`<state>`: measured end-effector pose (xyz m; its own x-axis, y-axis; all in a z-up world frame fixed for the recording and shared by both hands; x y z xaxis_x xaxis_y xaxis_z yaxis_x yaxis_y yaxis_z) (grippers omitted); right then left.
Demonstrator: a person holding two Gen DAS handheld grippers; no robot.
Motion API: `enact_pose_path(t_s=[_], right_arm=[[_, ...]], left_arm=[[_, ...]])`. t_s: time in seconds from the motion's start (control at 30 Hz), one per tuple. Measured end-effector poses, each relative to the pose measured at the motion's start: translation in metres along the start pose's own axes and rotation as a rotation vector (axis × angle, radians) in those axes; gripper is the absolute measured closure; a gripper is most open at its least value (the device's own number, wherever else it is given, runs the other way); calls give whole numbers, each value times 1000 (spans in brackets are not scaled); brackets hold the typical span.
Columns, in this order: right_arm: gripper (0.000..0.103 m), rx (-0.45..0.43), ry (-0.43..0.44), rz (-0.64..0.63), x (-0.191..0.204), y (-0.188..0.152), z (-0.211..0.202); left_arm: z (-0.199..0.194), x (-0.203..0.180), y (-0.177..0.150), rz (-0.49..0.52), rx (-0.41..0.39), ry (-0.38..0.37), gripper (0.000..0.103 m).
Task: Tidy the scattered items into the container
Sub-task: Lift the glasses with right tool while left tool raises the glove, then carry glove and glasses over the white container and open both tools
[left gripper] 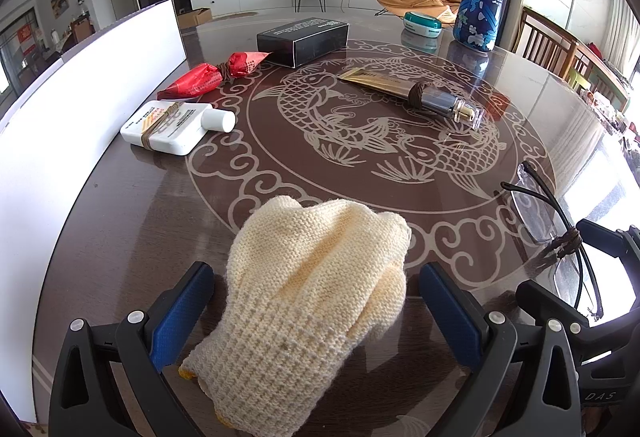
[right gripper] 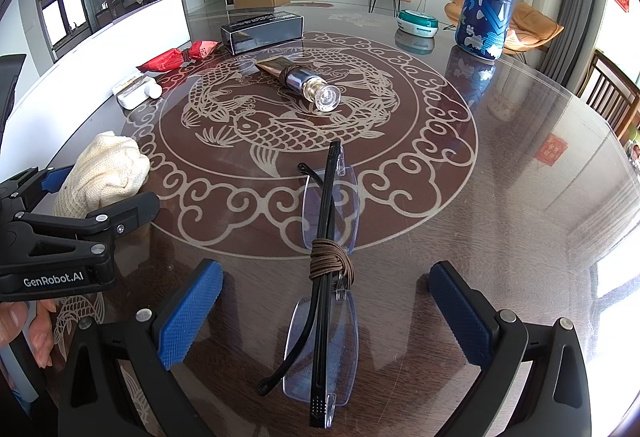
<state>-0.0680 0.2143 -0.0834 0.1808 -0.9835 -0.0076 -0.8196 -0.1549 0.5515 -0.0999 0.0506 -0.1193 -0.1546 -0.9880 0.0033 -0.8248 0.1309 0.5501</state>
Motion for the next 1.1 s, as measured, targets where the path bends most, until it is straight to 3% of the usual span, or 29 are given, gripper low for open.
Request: enact_pose_path(t_s=[0.3,0.37,0.4,0.47,0.5,0.53,0.57,0.6,0.77,0.93,1.1], right_arm=[[0,111,32,-54,-8,2,3],[6,135,38,-63,-11,5,4],[12,140,43,-69,-12,6,3],[31,141,52,-91,-10,10,0],[50,143,59,-106,-8,12,-2],[76,151,61,-120,-6,14,-3],[86,164,54,-131,-4,14,-4],[88,173,42,-140,-3,15,-5],[90,127,67,-110,-3,18,-27],[90,117,103,-71,-6,22,-39],[90,84,134,-57,8,44,-54]], left_arm=[[-2,-1,-5,80,29,-54,0],[-2,-1,-6,95,56,-60,0],[-2,-2,-6,103,66,-62,0],[-6,-5,-4,135,59,-79,20],[-10,-7,-3,158,53,-92,44],[-13,-8,-2,175,59,-109,59],[-16,-8,-2,184,64,-129,61],[-20,-7,-2,184,60,-147,64],[-51,13,-7,125,2,-213,65],[-65,21,-10,81,23,-228,65],[-104,51,13,28,-24,-251,65]])
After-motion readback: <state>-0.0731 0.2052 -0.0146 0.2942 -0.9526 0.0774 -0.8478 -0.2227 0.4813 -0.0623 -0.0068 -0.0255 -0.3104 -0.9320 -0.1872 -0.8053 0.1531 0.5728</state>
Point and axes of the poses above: each gripper's, at about its wrist camera, not at the fingertips, and z roughly the way its jaws point, x to its left, y to its top, the point moved 6 cm from there along z, roughly the way its jaws point, and after that the axes turned 2 degrees about x, right-handed, at the moved point
